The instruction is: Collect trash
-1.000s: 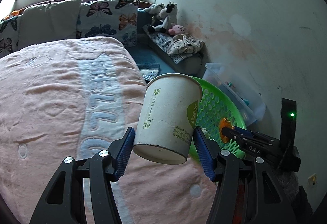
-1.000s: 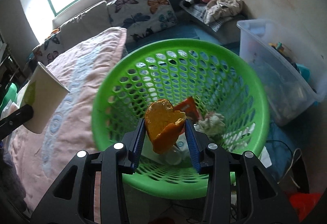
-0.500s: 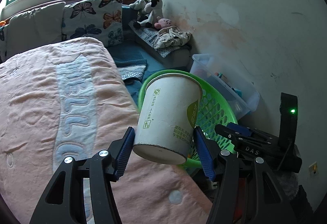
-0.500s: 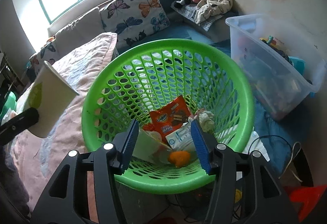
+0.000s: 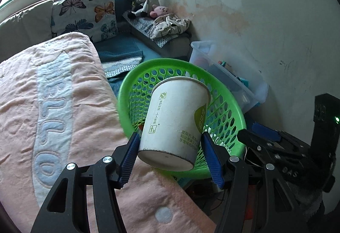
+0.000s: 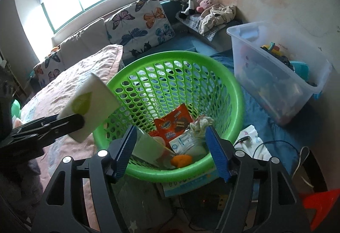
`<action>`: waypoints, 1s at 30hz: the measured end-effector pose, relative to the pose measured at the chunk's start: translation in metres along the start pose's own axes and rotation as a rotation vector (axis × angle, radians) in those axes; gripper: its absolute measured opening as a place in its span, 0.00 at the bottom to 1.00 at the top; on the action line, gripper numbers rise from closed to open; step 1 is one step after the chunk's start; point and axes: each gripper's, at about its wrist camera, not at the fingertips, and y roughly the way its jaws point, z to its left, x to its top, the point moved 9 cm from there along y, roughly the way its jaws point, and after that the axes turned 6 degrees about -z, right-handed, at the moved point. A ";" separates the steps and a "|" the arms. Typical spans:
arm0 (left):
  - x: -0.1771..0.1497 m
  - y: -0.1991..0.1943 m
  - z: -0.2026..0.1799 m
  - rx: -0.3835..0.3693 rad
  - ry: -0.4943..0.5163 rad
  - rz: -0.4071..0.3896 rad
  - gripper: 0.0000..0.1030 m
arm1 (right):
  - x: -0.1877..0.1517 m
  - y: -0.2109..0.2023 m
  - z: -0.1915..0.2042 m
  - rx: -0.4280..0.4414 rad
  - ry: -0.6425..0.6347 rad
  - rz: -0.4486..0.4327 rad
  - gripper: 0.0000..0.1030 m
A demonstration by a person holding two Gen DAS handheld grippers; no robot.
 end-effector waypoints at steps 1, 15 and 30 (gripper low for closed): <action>0.000 0.002 -0.001 -0.001 -0.002 0.004 0.56 | -0.001 -0.001 -0.001 -0.001 0.001 -0.001 0.65; -0.009 0.030 -0.020 -0.016 0.023 0.060 0.55 | -0.010 -0.005 -0.018 -0.010 0.047 0.005 0.66; -0.011 0.018 -0.012 -0.005 0.020 0.051 0.55 | -0.013 -0.012 -0.006 0.007 0.046 0.000 0.66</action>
